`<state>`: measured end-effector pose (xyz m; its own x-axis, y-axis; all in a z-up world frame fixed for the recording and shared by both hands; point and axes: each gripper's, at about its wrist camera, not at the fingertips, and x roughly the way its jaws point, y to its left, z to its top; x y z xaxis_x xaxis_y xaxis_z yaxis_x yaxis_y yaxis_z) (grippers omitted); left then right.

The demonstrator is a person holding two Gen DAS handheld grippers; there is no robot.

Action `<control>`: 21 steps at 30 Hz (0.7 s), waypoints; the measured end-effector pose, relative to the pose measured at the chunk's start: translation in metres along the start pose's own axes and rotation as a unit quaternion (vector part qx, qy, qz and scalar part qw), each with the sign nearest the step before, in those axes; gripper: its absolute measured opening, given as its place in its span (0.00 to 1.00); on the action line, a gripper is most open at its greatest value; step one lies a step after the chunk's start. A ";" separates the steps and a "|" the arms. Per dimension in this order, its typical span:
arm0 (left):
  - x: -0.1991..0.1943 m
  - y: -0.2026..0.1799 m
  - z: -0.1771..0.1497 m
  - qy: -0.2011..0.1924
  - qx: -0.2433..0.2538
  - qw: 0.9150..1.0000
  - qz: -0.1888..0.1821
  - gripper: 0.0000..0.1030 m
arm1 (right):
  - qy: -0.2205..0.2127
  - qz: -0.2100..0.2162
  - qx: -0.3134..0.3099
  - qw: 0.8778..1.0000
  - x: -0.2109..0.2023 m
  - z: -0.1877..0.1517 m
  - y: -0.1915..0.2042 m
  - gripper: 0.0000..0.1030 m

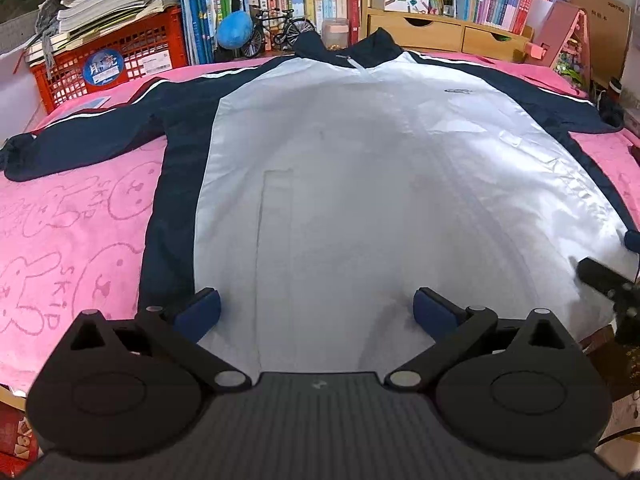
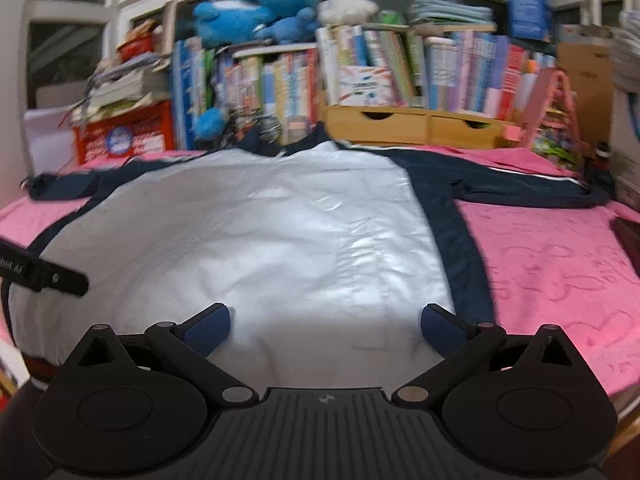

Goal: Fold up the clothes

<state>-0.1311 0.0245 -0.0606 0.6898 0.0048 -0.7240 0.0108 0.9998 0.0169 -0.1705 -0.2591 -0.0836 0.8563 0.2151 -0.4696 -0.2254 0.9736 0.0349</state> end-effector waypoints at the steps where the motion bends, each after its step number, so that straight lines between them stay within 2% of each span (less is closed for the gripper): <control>1: -0.001 -0.001 0.003 -0.004 0.002 1.000 -0.005 1.00 | -0.009 -0.008 0.007 1.000 -0.003 0.004 -0.006 1.00; 6: -0.005 -0.009 0.021 -0.027 0.018 0.999 -0.010 1.00 | -0.044 -0.051 0.019 0.998 -0.015 0.023 -0.030 1.00; 14: 0.000 -0.001 0.027 -0.017 0.013 0.999 -0.027 1.00 | -0.051 -0.092 0.002 0.994 -0.008 0.030 -0.052 1.00; 17: -0.002 -0.005 0.039 -0.031 0.027 0.998 -0.042 1.00 | -0.059 -0.096 0.018 0.993 -0.003 0.040 -0.067 1.00; 21: 0.003 -0.021 0.066 -0.046 0.054 0.995 -0.064 1.00 | -0.080 -0.134 -0.012 0.988 0.008 0.060 -0.089 1.00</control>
<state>-0.0813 0.0026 -0.0178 0.7404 -0.1300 -0.6595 0.1783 0.9840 0.0061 -0.1162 -0.3399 -0.0377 0.9487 -0.0383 -0.3138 0.0091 0.9955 -0.0939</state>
